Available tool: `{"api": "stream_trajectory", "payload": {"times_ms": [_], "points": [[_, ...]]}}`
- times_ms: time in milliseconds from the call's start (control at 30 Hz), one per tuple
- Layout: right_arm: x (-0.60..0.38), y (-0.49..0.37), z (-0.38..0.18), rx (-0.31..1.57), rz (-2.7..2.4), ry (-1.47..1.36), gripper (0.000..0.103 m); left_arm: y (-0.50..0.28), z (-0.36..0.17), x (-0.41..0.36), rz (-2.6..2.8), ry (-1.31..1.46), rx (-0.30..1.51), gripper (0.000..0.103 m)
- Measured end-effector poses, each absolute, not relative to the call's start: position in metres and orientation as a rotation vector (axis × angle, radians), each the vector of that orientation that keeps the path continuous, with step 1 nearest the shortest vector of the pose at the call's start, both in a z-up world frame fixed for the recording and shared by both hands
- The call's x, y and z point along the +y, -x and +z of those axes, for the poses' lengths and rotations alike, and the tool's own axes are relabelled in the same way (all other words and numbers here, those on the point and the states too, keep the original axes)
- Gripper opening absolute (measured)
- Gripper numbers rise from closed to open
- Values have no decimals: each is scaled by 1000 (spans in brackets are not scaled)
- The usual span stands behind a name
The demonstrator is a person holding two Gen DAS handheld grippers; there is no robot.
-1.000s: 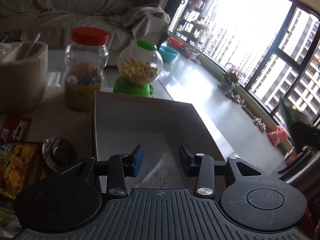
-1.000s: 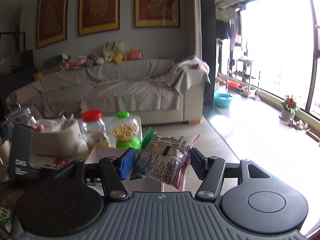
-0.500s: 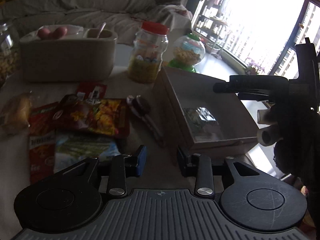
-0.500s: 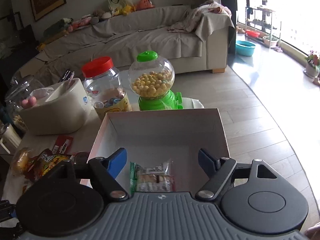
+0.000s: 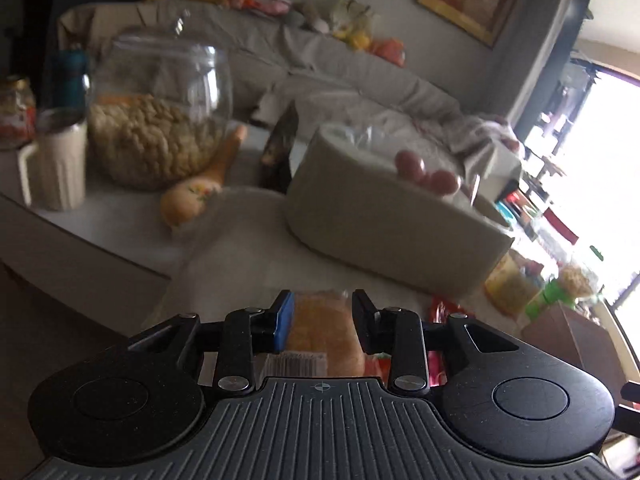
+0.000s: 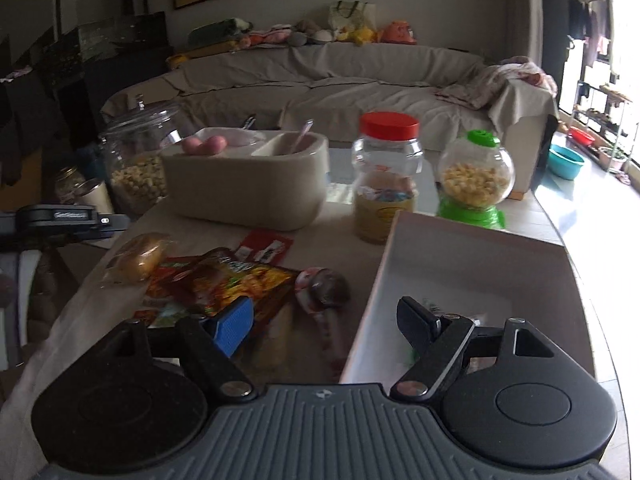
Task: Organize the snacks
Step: 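Grasp the plastic-wrapped bread roll with the left tool while the right tool reaches the red packets, then grasp the red spicy-strip packet with the right tool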
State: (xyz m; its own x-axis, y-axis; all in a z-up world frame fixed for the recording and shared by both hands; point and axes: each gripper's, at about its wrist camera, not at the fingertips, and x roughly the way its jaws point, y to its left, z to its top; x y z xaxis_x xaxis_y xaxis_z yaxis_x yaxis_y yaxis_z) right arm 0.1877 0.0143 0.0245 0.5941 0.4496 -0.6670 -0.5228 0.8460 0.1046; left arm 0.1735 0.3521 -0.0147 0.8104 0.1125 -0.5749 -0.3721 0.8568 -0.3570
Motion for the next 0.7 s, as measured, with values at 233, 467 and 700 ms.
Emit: {"api": "stream_trajectory", "payload": {"times_ms": [233, 467, 700], "points": [[61, -181, 7, 724, 639, 180, 80, -173, -25, 322, 215, 186, 626, 43], [103, -226, -1, 725, 633, 189, 80, -172, -28, 316, 214, 212, 617, 43], [136, -291, -25, 934, 723, 120, 83, -165, -37, 332, 168, 368, 632, 56]]}}
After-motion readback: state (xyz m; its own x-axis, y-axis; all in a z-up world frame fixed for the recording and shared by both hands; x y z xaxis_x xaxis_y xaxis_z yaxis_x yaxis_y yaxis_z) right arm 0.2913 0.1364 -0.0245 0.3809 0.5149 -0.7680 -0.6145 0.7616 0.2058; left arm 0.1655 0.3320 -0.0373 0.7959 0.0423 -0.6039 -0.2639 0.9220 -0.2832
